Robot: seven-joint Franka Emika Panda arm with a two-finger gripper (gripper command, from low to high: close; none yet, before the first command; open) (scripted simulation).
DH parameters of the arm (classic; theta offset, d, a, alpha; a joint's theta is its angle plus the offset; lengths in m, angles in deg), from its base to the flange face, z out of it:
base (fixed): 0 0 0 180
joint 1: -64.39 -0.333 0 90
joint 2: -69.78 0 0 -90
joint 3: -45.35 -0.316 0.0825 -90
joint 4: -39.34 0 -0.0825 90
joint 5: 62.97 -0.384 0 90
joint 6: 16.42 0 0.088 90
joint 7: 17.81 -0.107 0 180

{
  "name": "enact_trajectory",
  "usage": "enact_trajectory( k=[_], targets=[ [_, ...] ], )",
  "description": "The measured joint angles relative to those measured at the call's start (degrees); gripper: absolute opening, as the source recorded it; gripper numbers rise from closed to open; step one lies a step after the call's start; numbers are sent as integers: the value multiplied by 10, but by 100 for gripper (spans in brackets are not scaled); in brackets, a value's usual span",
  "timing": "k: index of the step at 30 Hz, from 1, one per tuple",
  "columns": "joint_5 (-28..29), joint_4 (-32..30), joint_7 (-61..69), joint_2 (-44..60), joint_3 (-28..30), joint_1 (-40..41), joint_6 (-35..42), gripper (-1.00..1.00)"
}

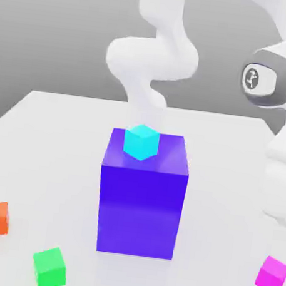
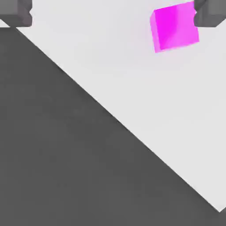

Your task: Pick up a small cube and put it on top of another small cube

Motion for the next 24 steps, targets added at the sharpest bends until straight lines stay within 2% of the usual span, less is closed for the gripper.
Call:
enact_trajectory(
  k=[3,8,9,16,21,24],
  targets=[
    [32,-4,-4,64,-2,-26,-21,0],
    [70,14,-27,168,26,-58,-93,0],
    [74,16,-29,179,30,-61,-102,-100],
    [74,16,-29,178,29,-61,-100,-100],
    [40,-4,-6,91,9,-38,-34,-100],
    [17,-12,-7,67,39,4,-20,-100]
  ],
)
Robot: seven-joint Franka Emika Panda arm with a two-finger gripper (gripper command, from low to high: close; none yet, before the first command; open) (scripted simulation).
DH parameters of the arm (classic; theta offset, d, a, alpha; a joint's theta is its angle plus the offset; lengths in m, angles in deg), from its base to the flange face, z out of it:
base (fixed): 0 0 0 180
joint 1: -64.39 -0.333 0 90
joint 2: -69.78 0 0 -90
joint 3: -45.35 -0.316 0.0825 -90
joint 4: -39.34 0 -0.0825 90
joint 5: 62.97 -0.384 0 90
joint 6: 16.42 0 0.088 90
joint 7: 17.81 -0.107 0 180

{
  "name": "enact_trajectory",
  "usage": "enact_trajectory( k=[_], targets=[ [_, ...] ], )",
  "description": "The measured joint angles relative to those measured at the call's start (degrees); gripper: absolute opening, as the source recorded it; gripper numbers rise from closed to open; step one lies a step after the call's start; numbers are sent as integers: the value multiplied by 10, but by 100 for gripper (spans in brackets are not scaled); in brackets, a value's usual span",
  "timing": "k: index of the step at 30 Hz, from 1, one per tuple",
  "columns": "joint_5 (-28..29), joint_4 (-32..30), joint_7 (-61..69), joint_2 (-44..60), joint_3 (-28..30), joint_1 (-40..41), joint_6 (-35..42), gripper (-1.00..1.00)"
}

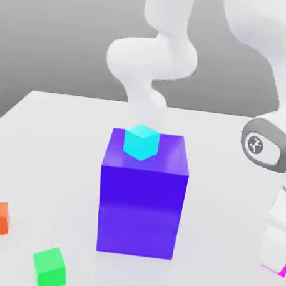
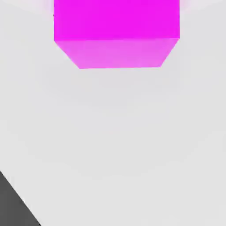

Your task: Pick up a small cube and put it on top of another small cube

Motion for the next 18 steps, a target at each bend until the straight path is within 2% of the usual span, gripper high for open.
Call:
enact_trajectory(
  k=[14,18],
  targets=[
    [-82,-34,-36,-78,191,206,44,-100],
    [-118,-34,-19,-32,199,236,0,-100]
  ],
)
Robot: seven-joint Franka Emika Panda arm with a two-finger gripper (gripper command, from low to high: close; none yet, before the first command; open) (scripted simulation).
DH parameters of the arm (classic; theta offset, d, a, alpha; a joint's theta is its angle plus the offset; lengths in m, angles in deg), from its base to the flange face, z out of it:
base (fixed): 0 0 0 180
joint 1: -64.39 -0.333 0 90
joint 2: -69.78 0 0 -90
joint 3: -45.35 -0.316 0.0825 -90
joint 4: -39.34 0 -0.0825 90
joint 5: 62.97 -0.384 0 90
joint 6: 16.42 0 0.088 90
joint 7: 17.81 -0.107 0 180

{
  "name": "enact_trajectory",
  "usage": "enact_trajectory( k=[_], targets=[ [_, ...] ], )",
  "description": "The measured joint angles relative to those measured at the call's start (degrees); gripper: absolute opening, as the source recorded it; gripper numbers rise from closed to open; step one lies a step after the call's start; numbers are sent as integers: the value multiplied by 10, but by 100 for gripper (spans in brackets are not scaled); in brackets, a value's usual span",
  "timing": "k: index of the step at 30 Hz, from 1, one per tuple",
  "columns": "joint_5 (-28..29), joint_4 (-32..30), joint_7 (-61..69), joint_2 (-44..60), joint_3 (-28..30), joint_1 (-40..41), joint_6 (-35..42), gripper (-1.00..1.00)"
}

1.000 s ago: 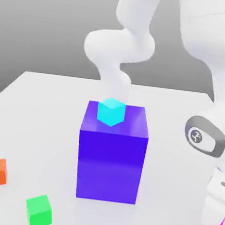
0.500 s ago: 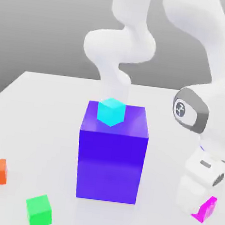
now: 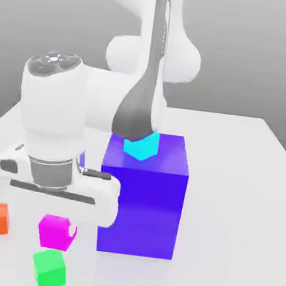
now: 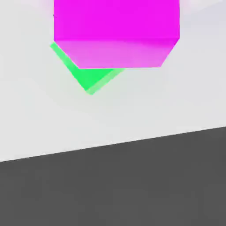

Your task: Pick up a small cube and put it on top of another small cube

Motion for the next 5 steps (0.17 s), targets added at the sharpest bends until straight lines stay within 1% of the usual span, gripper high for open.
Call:
enact_trajectory(
  k=[1,2,5],
  targets=[
    [-11,1,8,20,-6,6,-18,-100],
    [-20,2,14,36,-12,11,-33,100],
    [-20,2,14,36,-12,11,-33,100]
  ],
)
